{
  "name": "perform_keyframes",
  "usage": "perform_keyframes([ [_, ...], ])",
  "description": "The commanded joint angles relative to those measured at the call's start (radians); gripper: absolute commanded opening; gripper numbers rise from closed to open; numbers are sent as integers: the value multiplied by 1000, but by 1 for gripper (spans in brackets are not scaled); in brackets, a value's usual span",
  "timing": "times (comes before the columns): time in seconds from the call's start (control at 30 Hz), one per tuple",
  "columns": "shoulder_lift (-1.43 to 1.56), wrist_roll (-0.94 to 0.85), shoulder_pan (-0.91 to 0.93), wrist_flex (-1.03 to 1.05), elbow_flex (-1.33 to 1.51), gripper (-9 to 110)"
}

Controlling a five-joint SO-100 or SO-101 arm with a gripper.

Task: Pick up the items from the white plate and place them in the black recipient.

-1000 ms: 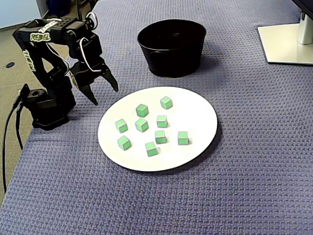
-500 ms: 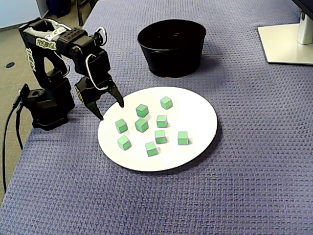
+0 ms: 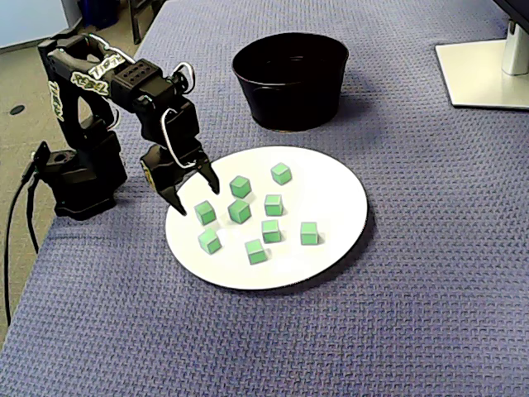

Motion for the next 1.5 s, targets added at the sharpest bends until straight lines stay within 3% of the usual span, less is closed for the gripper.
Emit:
perform_keyframes([
  [0.0,-6,14,-14,-44,9,21],
  [0.33,-40,41,-43,-121,48,19],
  [0.57,-54,51,-52,-133,54,0],
  [0.83,-31,64,-55,-72,20,0],
  [1.13,64,175,-107,322,-385,0],
  [1.47,40,442,-517,535,-1065,0],
])
